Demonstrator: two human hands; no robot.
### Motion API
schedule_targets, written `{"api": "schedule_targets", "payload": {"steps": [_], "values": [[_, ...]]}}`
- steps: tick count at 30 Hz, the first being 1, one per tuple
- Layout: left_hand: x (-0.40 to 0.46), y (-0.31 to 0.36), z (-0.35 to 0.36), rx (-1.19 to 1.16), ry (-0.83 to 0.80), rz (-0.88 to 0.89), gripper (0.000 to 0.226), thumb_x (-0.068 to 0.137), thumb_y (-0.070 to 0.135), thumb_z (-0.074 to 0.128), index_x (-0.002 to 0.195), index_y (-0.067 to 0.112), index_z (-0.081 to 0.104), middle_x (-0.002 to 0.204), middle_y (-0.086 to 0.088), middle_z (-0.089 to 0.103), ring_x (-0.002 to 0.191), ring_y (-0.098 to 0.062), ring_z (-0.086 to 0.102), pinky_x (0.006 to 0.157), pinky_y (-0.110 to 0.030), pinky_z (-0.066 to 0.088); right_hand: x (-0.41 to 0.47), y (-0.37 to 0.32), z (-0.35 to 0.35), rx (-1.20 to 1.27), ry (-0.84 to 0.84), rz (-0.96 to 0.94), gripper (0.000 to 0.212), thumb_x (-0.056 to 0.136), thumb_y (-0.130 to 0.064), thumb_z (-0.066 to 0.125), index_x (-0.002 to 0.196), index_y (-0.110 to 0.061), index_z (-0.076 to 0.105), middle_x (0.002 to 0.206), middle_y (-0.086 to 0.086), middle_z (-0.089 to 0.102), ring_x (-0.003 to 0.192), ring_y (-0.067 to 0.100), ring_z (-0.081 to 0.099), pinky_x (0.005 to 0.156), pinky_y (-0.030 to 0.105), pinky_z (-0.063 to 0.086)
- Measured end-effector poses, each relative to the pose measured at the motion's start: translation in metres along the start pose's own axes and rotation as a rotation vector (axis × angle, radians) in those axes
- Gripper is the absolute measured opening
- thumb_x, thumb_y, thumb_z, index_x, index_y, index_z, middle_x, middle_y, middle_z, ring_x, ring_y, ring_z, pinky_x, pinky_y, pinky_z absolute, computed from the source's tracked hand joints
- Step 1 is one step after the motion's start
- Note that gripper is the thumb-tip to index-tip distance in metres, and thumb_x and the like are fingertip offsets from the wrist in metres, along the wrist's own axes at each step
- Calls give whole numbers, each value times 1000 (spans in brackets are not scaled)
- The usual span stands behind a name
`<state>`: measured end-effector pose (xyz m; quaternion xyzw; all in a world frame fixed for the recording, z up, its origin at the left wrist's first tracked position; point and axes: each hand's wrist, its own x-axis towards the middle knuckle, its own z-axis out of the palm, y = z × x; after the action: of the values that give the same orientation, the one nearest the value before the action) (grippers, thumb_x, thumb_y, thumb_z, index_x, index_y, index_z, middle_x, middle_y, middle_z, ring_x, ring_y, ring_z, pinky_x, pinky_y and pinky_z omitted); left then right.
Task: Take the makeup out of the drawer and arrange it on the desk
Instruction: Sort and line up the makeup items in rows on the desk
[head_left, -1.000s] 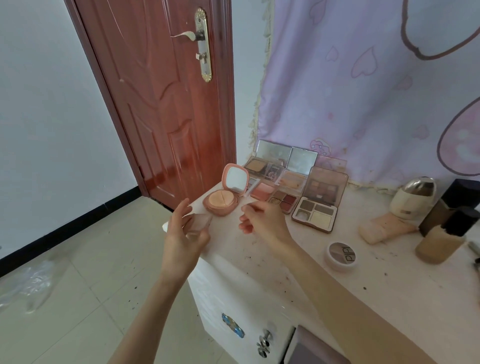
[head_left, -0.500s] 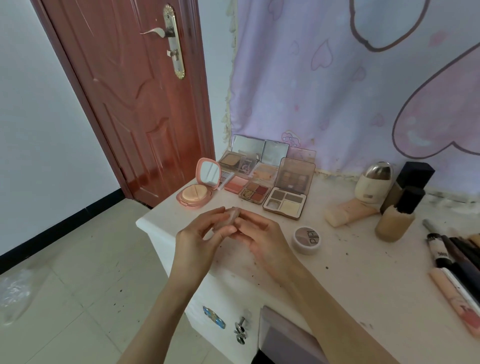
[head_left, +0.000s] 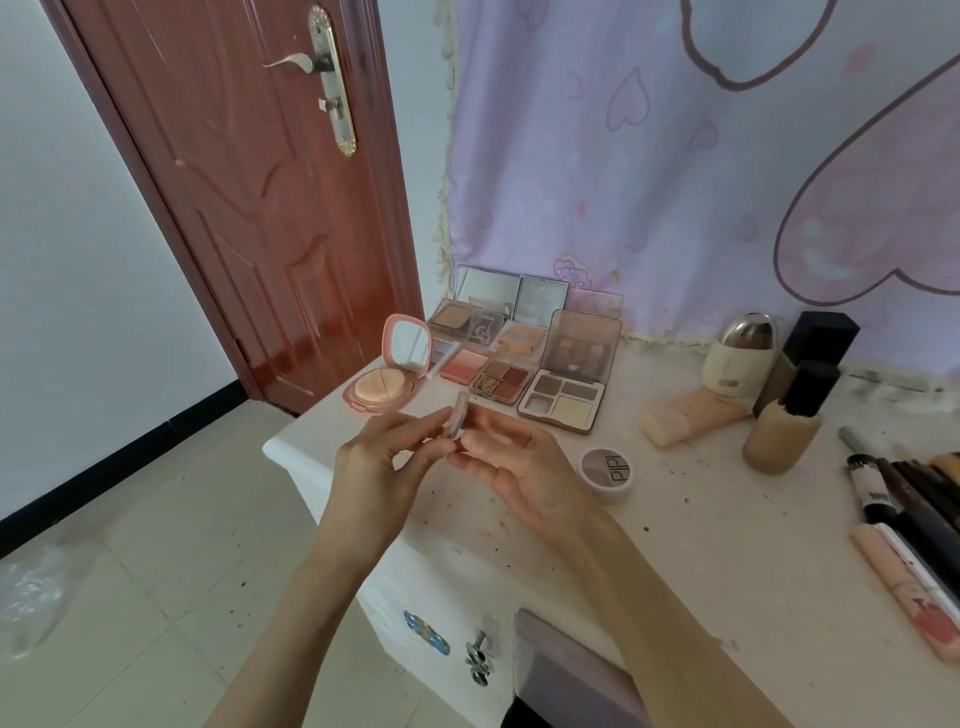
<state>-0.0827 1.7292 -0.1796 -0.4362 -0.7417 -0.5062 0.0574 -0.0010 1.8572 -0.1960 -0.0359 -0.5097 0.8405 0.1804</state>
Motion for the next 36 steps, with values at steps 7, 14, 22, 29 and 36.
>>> {"api": "schedule_targets", "payload": {"steps": [7, 14, 22, 29, 36], "values": [[13, 12, -5, 54, -156, 55, 48, 66, 43, 66, 113, 33, 60, 103, 24, 53, 94, 0, 52, 81, -13, 41, -2, -6, -2, 55, 61, 62, 25, 80, -25, 63, 93, -6, 71, 93, 9, 67, 95, 20, 64, 85, 32, 51], [25, 14, -15, 142, -271, 161, 60, 72, 34, 68, 128, 20, 52, 119, 25, 44, 110, 11, 40, 94, -3, 32, -1, -8, 1, 194, -11, 161, 36, 81, -29, 57, 105, -3, 63, 98, 13, 67, 97, 19, 63, 81, 26, 52], [31, 15, -13, 233, -312, 204, 52, 72, 24, 75, 120, 16, 59, 113, 11, 48, 107, 7, 37, 89, 6, 20, 0, -6, 0, 305, -80, 152, 36, 85, -22, 57, 109, 5, 60, 103, 19, 61, 101, 26, 60, 87, 30, 52], [35, 8, -18, 220, -373, 178, 49, 69, 22, 78, 114, 18, 61, 105, 27, 47, 101, 19, 40, 85, 1, 28, 0, -5, 0, 246, -23, 196, 35, 79, -19, 57, 103, 6, 61, 99, 18, 64, 95, 22, 65, 80, 28, 54], [30, 12, -12, 264, -275, 206, 60, 65, 39, 69, 118, 11, 60, 115, 2, 54, 101, -11, 49, 90, -21, 40, 0, -8, 3, 262, 62, 154, 58, 78, -16, 54, 120, 24, 42, 104, 21, 59, 105, 30, 54, 93, 32, 47]]}}
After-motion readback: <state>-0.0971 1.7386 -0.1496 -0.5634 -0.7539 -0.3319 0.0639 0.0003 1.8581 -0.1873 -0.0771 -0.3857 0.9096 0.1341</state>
